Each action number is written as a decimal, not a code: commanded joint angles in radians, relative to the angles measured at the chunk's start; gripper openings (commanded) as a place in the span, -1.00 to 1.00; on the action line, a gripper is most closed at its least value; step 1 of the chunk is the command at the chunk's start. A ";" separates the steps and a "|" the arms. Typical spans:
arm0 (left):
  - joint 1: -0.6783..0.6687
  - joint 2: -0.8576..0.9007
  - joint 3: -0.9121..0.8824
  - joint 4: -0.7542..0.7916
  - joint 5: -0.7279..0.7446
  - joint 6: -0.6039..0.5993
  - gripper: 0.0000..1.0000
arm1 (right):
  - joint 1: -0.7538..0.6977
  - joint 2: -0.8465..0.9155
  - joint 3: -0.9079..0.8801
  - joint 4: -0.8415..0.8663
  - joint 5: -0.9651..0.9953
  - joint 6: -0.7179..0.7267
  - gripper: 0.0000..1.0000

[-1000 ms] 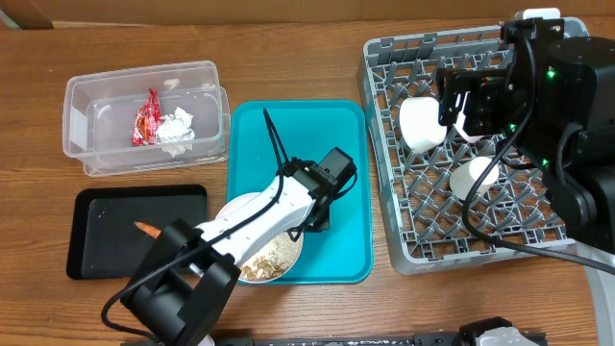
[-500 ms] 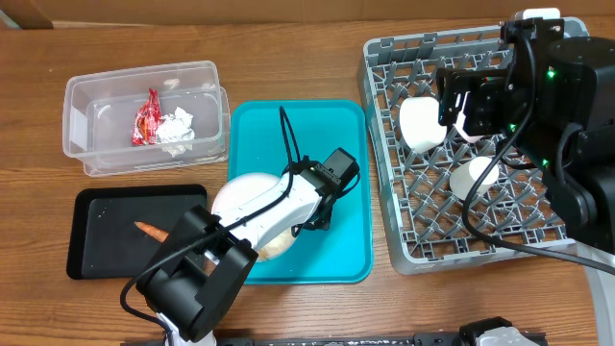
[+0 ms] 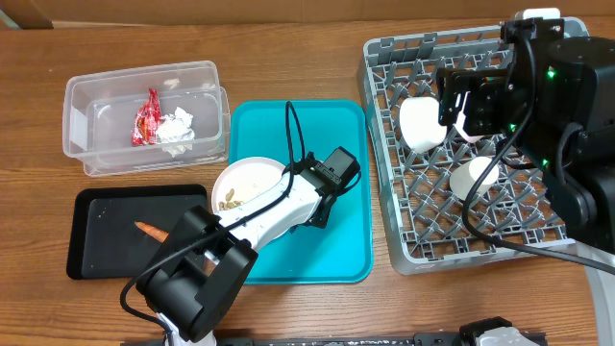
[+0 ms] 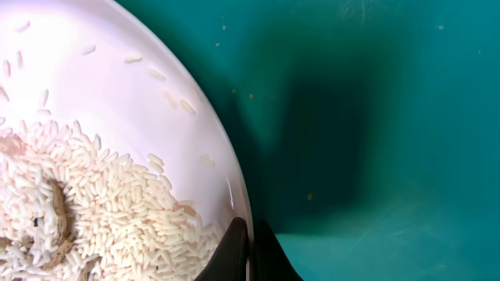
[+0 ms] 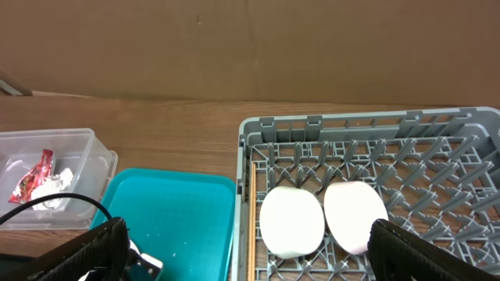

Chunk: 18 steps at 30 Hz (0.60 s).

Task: Sort waste into correct bins and load items into the dishwasher
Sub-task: 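Grasp the white plate rim with left gripper and lift it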

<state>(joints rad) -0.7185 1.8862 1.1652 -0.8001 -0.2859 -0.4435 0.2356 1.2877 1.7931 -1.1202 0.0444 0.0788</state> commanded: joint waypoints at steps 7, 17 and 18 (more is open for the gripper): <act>-0.066 0.016 0.032 -0.074 -0.034 -0.039 -0.92 | -0.004 0.000 0.000 0.003 0.005 0.004 1.00; -0.159 0.016 0.042 -0.212 -0.141 -0.231 -0.92 | -0.004 0.000 0.000 0.003 0.005 0.004 1.00; -0.163 0.016 0.042 -0.228 -0.157 -0.252 -0.92 | -0.004 0.000 0.000 0.003 0.005 0.004 1.00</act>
<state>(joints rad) -0.8700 1.8874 1.1866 -0.9977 -0.3683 -0.5846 0.2356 1.2877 1.7927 -1.1202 0.0448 0.0780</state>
